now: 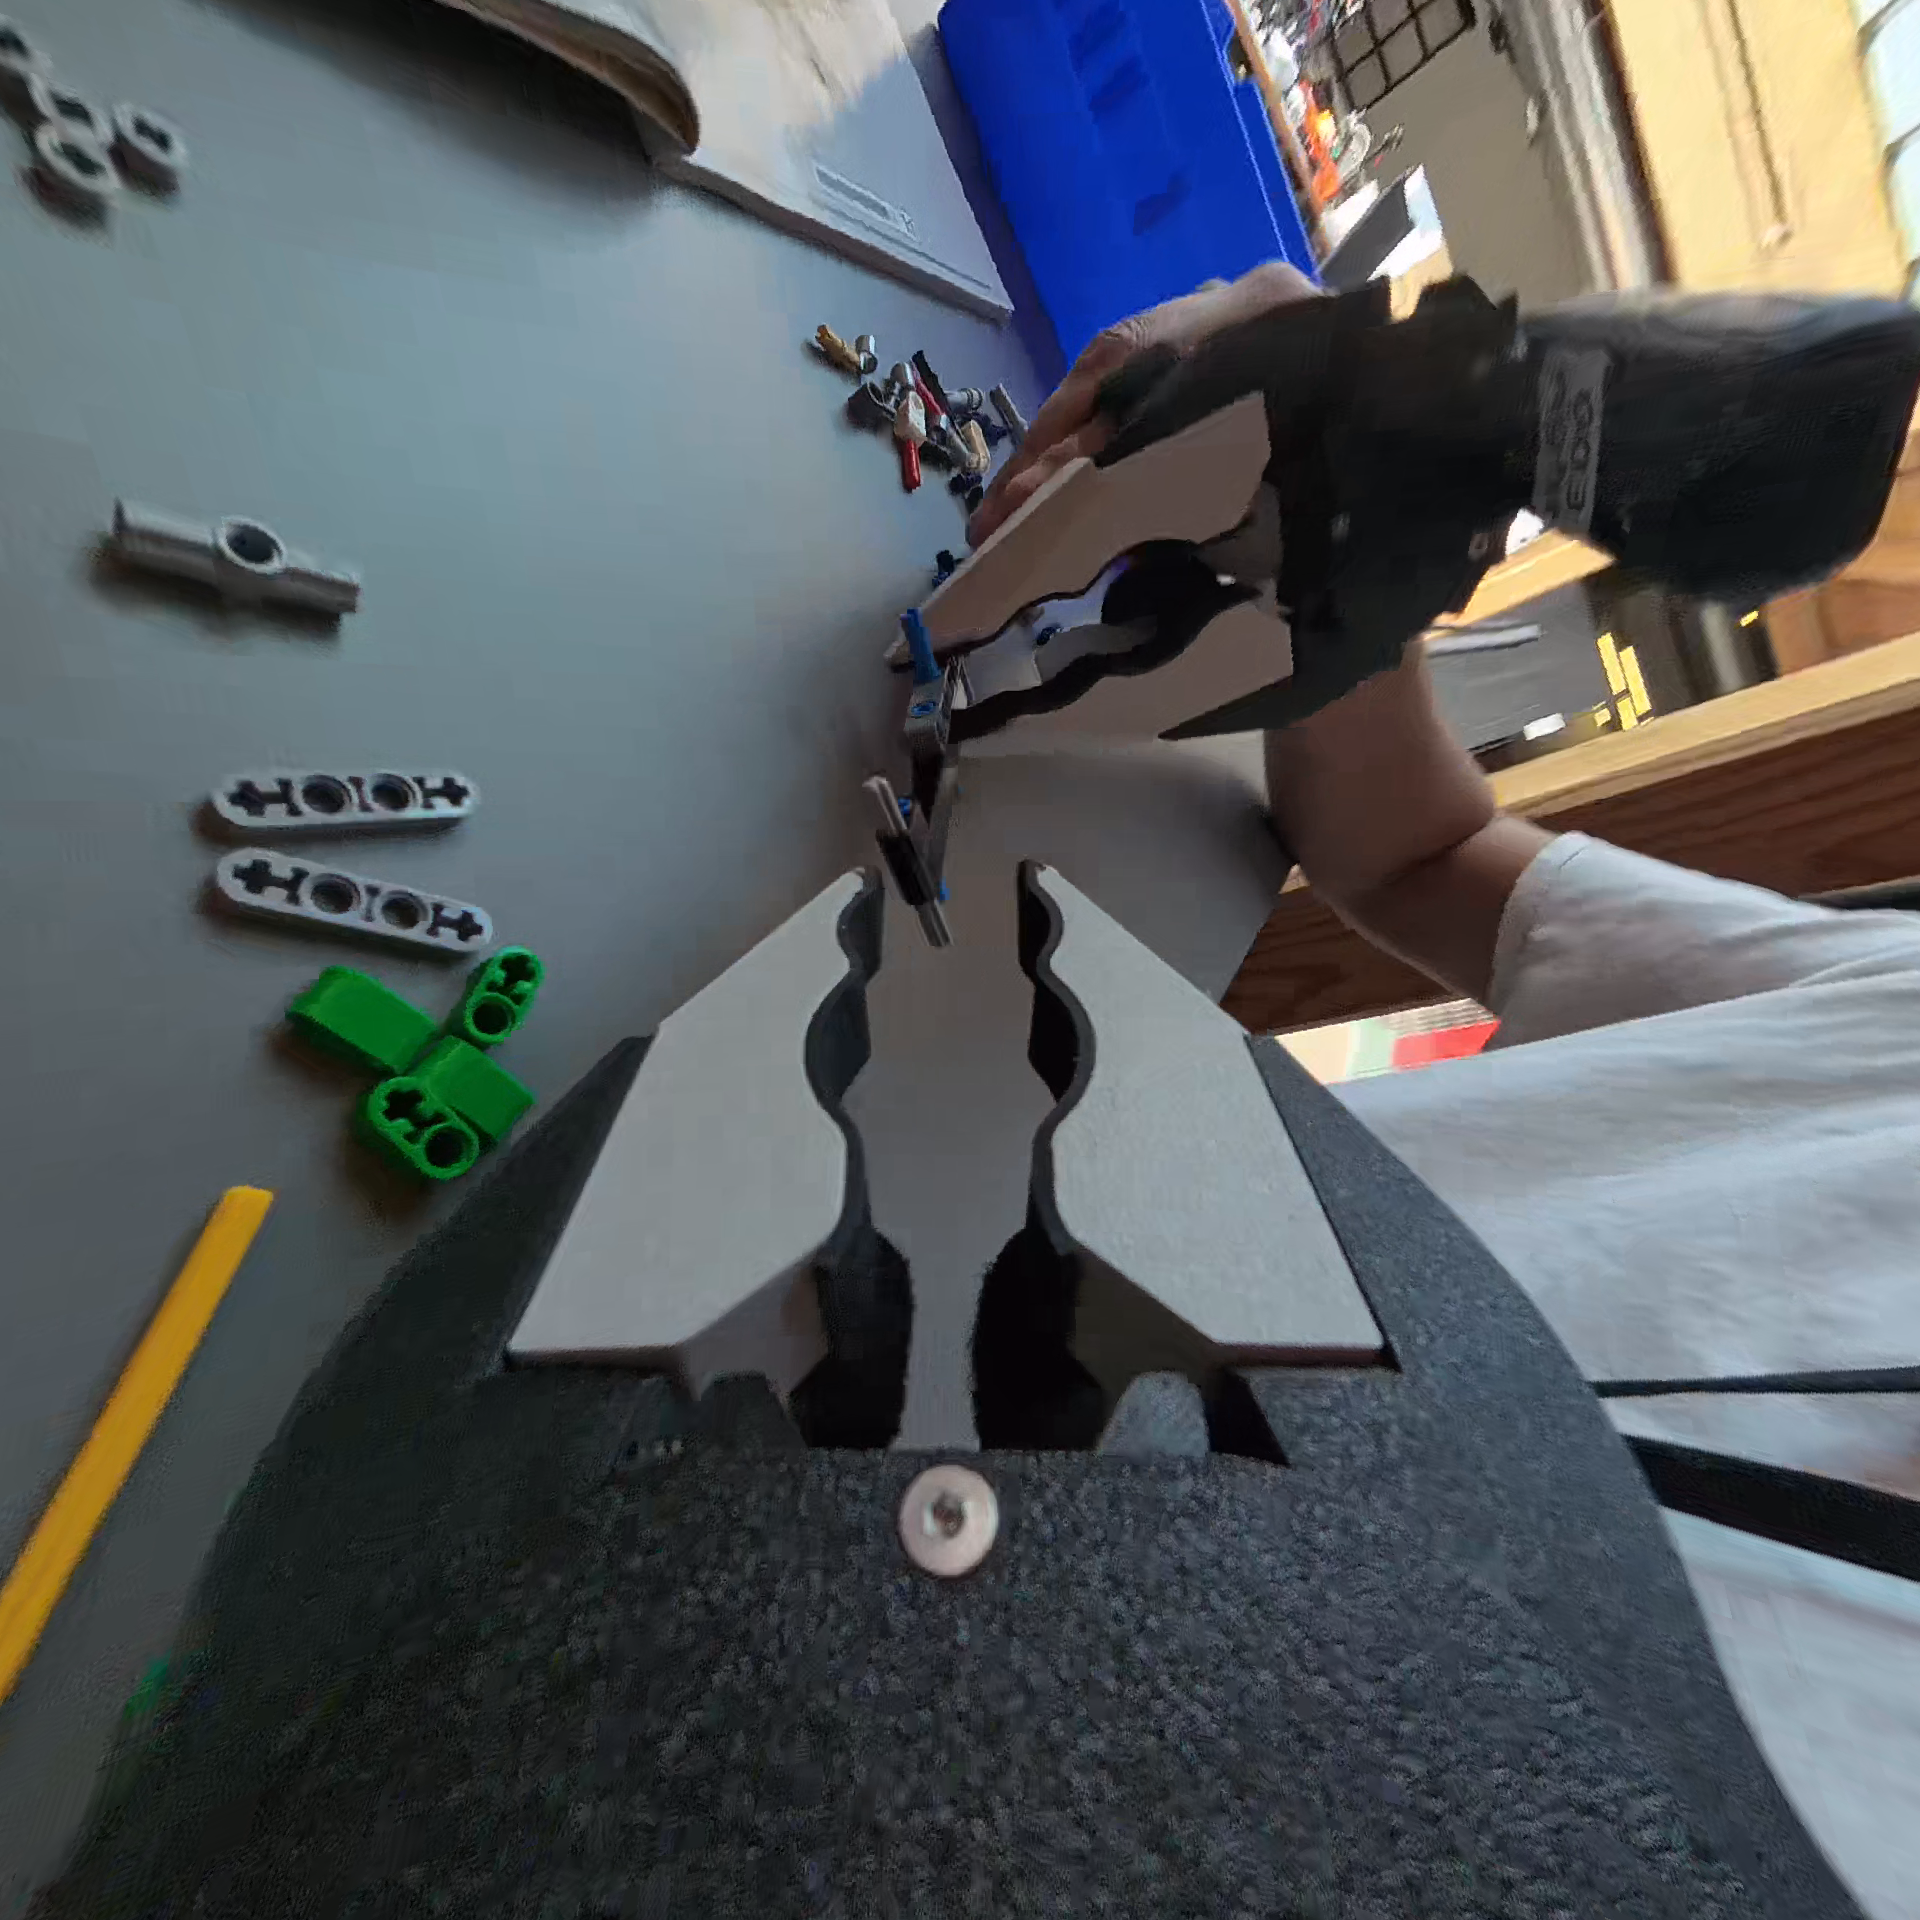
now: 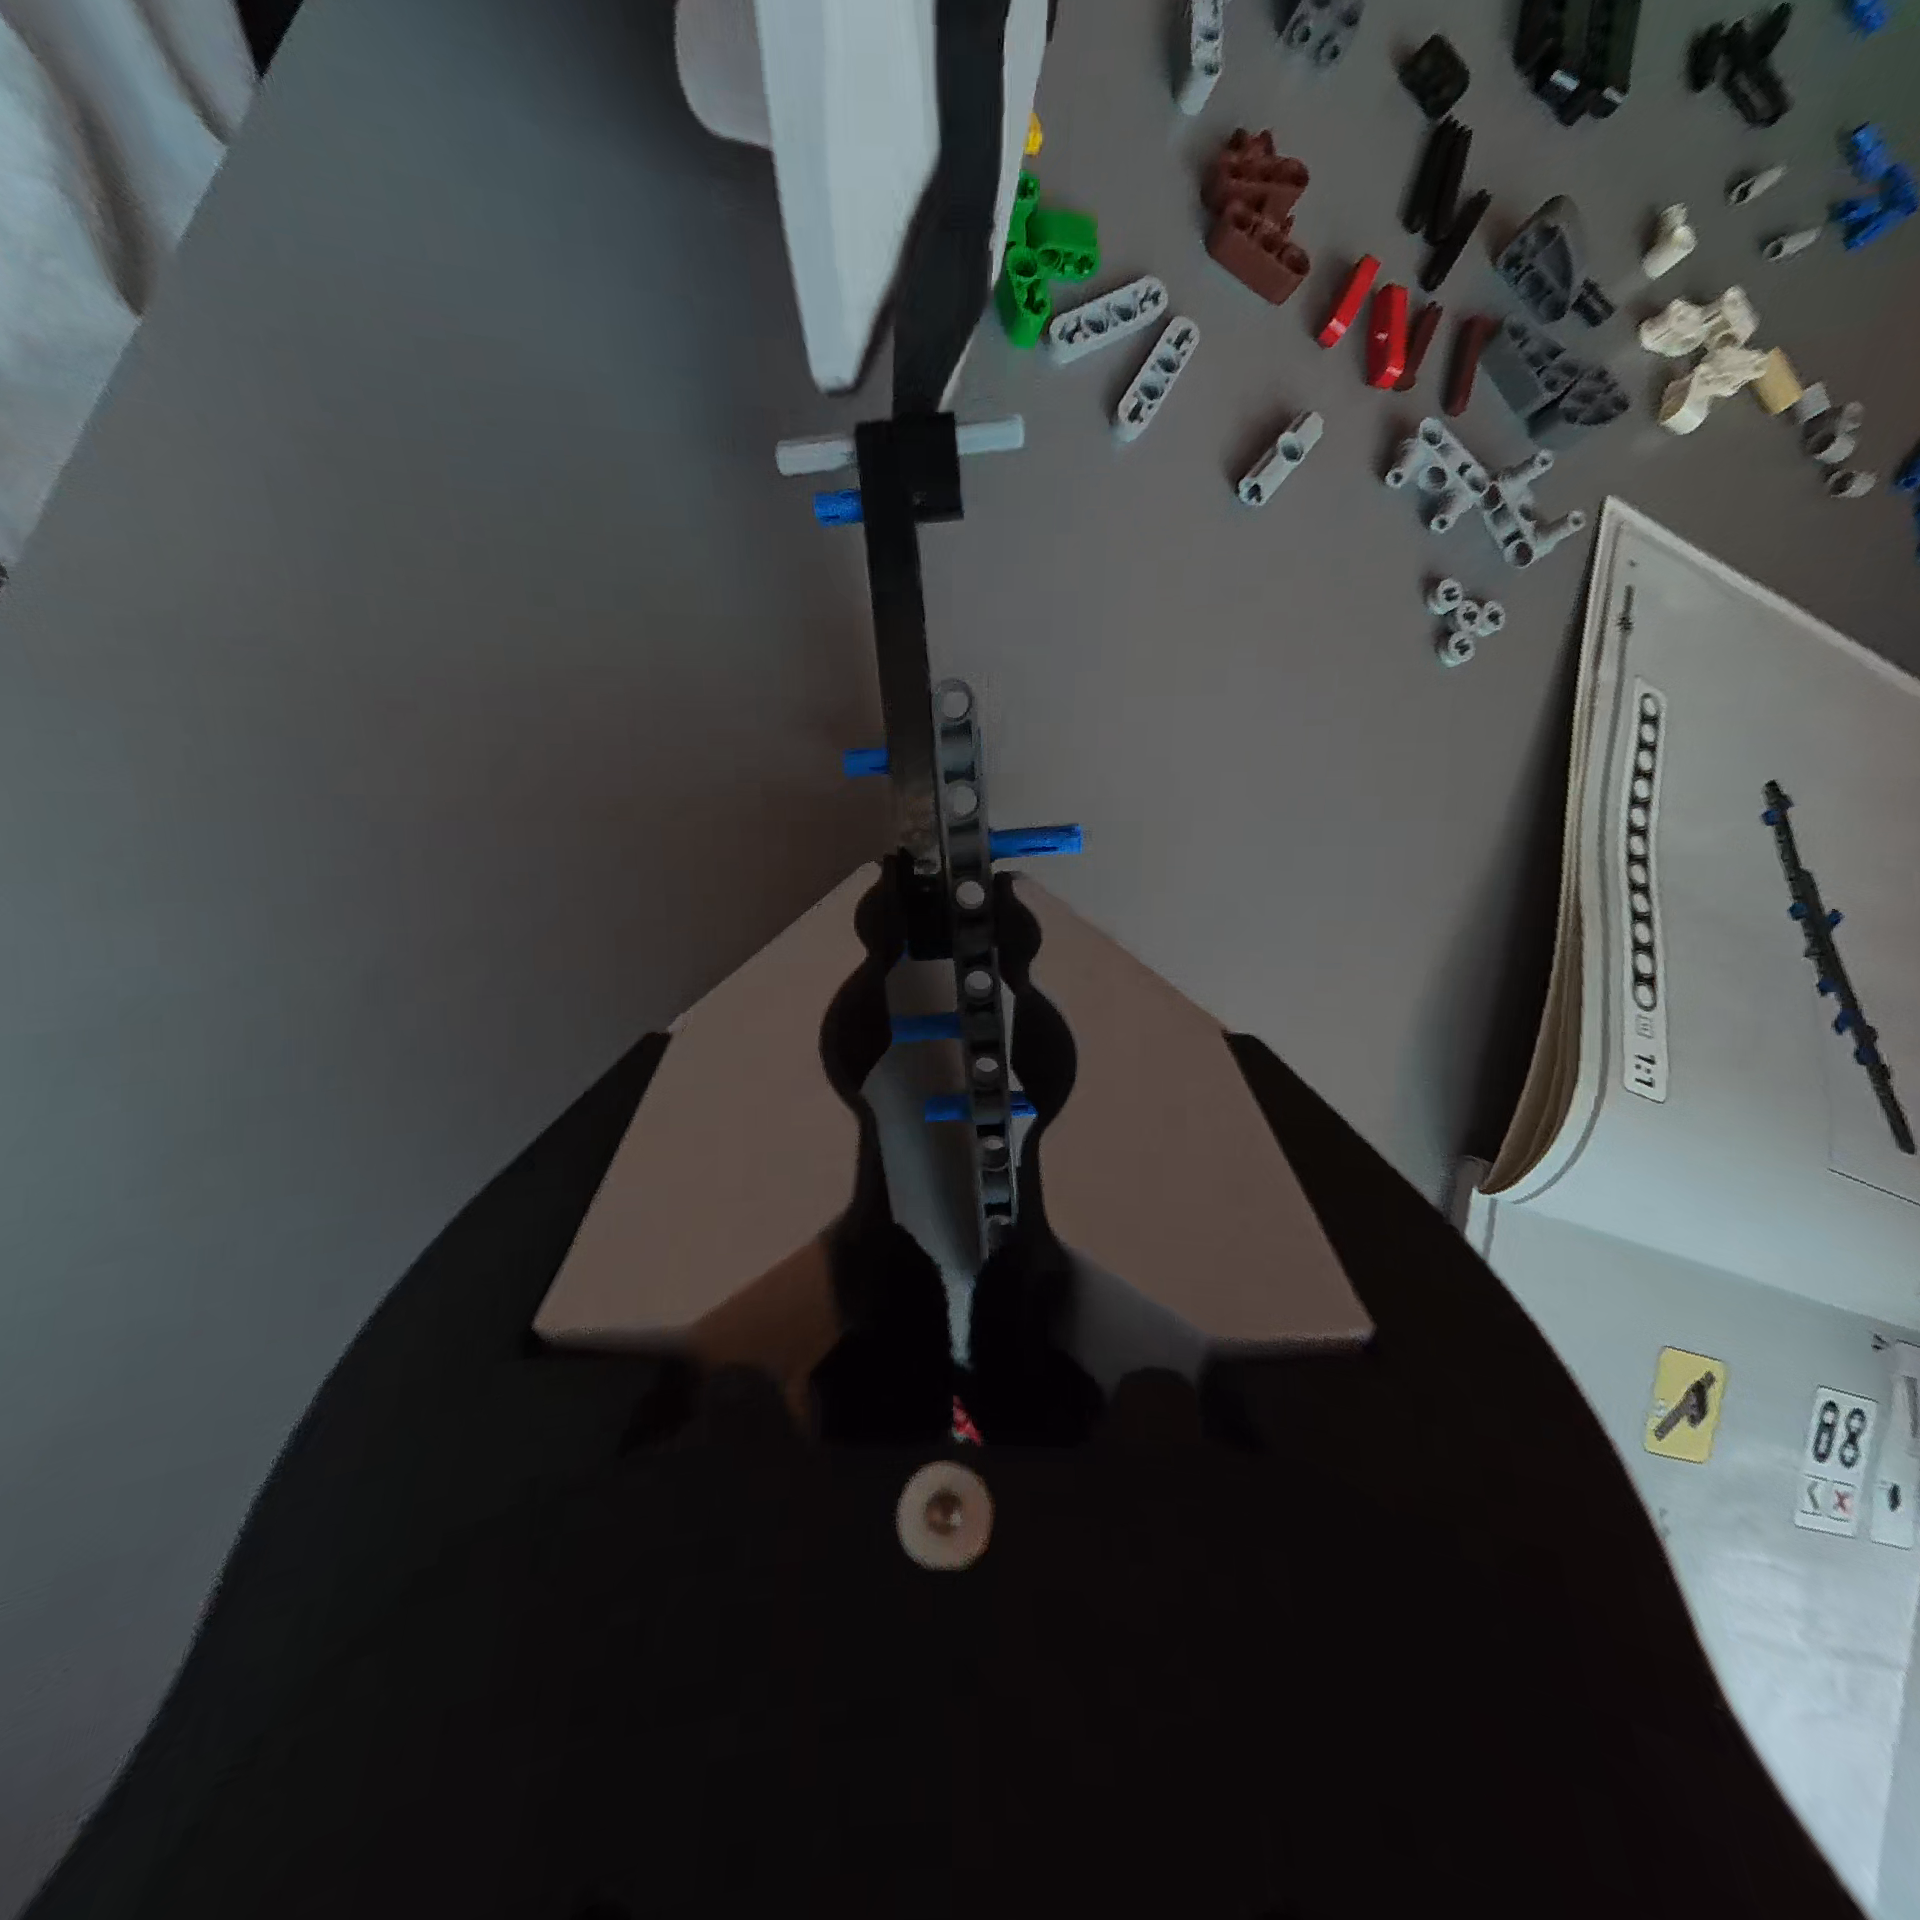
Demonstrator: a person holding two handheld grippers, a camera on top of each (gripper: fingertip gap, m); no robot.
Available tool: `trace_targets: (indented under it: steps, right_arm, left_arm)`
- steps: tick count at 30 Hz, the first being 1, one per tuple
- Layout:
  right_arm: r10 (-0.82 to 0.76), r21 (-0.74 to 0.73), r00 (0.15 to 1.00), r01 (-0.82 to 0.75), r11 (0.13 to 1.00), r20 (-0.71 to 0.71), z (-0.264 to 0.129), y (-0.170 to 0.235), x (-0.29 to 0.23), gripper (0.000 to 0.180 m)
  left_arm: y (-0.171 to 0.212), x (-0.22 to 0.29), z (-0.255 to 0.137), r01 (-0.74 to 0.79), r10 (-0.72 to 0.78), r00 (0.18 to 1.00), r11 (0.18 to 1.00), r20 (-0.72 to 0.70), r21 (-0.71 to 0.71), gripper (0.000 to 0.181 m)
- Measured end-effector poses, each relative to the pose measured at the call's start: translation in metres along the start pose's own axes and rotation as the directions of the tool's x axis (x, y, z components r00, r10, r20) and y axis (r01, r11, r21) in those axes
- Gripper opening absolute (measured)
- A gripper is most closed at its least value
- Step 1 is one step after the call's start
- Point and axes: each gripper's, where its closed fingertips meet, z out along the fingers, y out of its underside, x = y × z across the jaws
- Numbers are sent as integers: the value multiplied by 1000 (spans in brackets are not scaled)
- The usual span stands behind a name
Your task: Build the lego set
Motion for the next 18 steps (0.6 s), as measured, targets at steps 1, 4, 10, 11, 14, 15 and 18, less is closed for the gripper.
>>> trace_targets:
  steps: [1, 4, 10, 11, 14, 15, 18]
  right_arm:
    - [19, -4, 999, -19, 1000, 40, 0, 1, -2, 15]
    - [57, 27, 991, -61, 998, 119, -2, -4, -6, 16]
    - [60, 50, 982, -69, 996, 177, -5, -10, -15, 15]
    - [59, 60, 982, -70, 996, 178, -5, -12, -15, 15]
    - [90, 56, 977, -102, 993, 193, -6, -11, -16, 15]
    - [106, 53, 973, -119, 991, 205, -6, -10, -17, 15]
    - [144, 66, 966, -161, 985, 215, -8, -11, -15, 15]
  left_arm:
    - [0, 1, -4, -80, 80, 996, 997, 32, -7, 32]
    - [0, 6, -12, -362, 364, 924, 931, 120, -41, 34]
    - [7, 2, -3, -706, 736, 651, 677, 182, -208, 67]
    - [9, 2, 1, -725, 758, 630, 652, 172, -219, 66]
    - [10, 5, 8, -749, 777, 612, 629, 146, -209, 49]
    - [10, 3, 9, -749, 779, 608, 627, 152, -213, 48]
    - [7, 1, 8, -766, 793, 581, 609, 181, -209, 42]
